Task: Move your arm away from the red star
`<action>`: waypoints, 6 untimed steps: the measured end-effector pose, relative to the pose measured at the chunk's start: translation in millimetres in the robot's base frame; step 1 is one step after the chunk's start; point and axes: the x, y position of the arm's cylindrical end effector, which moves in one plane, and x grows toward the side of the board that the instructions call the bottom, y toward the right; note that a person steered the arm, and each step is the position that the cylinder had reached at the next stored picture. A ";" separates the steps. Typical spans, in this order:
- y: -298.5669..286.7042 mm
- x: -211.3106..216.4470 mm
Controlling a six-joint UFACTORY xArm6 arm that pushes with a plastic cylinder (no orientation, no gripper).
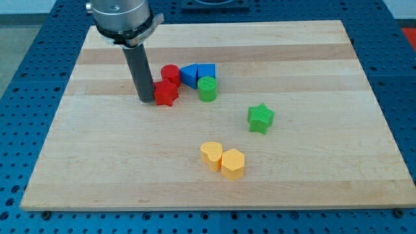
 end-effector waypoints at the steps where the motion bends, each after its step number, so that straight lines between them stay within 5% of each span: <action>1: 0.0 0.0; 3: -0.3 48.6; 6: 125.3 85.9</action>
